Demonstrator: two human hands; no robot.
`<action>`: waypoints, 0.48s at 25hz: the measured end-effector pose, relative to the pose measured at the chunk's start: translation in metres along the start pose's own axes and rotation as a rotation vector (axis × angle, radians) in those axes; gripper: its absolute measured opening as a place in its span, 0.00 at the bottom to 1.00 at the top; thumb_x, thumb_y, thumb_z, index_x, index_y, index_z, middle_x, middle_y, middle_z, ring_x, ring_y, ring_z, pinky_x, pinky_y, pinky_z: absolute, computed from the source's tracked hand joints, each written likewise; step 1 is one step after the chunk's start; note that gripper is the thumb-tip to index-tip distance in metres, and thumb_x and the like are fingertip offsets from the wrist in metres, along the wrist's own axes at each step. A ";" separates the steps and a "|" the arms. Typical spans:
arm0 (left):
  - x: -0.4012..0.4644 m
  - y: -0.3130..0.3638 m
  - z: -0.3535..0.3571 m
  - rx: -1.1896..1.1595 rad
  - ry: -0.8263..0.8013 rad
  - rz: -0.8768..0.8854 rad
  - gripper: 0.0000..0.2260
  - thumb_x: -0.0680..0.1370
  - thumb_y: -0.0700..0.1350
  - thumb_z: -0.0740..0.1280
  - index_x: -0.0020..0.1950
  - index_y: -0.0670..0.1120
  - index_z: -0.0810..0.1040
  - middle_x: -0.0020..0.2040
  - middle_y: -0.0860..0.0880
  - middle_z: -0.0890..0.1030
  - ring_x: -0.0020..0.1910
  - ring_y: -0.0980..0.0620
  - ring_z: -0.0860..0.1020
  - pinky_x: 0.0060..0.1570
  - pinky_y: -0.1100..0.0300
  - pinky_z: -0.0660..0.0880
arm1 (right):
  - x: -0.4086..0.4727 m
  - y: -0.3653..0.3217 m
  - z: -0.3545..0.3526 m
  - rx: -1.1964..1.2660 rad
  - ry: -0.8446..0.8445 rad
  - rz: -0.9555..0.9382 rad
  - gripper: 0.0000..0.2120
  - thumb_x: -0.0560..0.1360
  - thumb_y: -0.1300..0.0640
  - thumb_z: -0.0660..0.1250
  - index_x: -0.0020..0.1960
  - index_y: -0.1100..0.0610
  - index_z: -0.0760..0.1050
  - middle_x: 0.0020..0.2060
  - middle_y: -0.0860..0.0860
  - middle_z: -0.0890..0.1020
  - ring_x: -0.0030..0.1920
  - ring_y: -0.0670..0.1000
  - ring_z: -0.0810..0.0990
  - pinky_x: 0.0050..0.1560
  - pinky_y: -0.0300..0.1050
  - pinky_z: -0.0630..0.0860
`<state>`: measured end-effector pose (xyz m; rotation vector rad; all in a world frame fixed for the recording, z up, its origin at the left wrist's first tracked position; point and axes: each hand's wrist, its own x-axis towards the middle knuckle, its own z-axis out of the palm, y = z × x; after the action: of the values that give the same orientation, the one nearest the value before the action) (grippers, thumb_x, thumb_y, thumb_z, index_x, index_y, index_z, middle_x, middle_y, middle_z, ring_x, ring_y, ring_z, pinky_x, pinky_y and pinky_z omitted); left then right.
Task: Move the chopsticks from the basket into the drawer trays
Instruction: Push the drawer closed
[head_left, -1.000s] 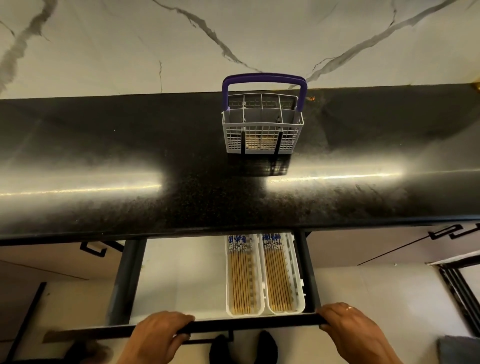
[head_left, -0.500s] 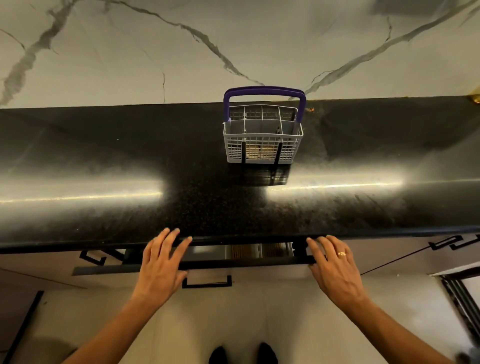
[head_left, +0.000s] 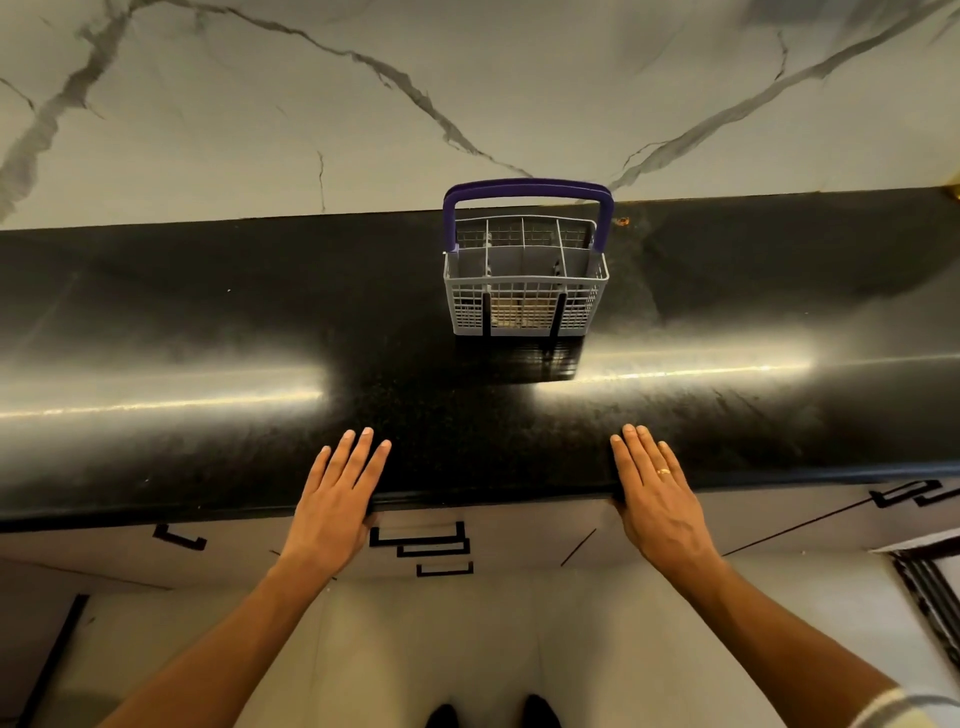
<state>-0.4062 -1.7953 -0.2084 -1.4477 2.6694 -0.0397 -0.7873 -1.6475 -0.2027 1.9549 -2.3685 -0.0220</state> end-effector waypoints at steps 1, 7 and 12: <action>0.000 0.000 0.002 0.003 0.001 -0.011 0.48 0.67 0.44 0.78 0.81 0.47 0.54 0.80 0.43 0.57 0.79 0.42 0.54 0.76 0.45 0.50 | 0.001 -0.001 0.002 0.006 0.012 0.007 0.41 0.67 0.61 0.78 0.75 0.63 0.63 0.73 0.63 0.68 0.74 0.62 0.65 0.77 0.52 0.44; 0.000 0.005 0.004 0.004 0.034 -0.038 0.48 0.65 0.42 0.78 0.80 0.47 0.56 0.79 0.43 0.60 0.79 0.42 0.56 0.76 0.45 0.53 | 0.008 -0.006 0.007 0.000 0.047 0.024 0.44 0.61 0.62 0.81 0.71 0.62 0.64 0.68 0.63 0.74 0.70 0.65 0.72 0.70 0.60 0.64; 0.001 0.008 0.007 -0.031 0.079 -0.050 0.47 0.64 0.40 0.79 0.79 0.46 0.60 0.78 0.42 0.62 0.78 0.42 0.59 0.75 0.44 0.56 | 0.011 -0.002 0.012 -0.001 0.092 0.037 0.43 0.61 0.61 0.81 0.71 0.61 0.64 0.67 0.63 0.75 0.69 0.64 0.69 0.71 0.60 0.63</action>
<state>-0.4128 -1.7914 -0.2158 -1.5536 2.7076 -0.0606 -0.7886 -1.6592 -0.2141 1.8684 -2.3455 0.0675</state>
